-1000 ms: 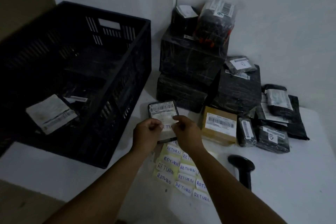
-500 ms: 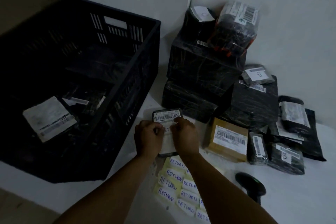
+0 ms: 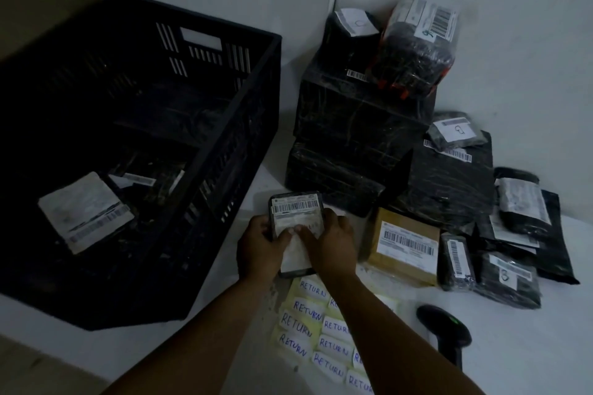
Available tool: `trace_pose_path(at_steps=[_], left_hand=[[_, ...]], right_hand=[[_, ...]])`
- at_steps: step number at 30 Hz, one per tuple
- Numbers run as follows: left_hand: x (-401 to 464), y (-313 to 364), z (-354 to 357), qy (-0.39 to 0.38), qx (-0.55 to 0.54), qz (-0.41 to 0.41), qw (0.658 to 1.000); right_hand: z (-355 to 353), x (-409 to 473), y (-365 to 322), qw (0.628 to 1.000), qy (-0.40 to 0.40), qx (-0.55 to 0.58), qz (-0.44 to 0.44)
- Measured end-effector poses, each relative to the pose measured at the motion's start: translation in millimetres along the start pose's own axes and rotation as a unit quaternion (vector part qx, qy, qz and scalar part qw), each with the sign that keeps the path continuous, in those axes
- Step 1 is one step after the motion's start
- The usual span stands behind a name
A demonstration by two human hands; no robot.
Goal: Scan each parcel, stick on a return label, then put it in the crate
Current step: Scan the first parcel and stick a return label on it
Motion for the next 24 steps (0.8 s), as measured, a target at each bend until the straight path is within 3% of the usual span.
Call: trace_pose_path(at_steps=[7,13,19,24], left_hand=[[2,-3,-6,-0.023,-0.003,0.015,1.0],[-8,16,-16,0.002,-0.044,0.03,0.999],[-34,95,-56,0.006,-0.108,0.127,0.986],[-48,163,-115,0.085,-0.135,0.2,0.967]], right_hand=[[1,5,3,0.996,-0.017,0.067,0.049],[-31,-11,0,0.993,0.018,0.115,0.006],[-94,-27,-33,0.964,0.101,0.243,-0.048],[-143,-33,-93,0.931,0.12,0.334,-0.088]])
Point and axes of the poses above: each hand's wrist, its own x-axis towards the middle knuckle, its own z-axis out of the palm, y = z × x, the point moved 2 cm from there along x, towards the middle knuckle, and after that the axes turned 6 degrees about y, right-handed, at the moved point
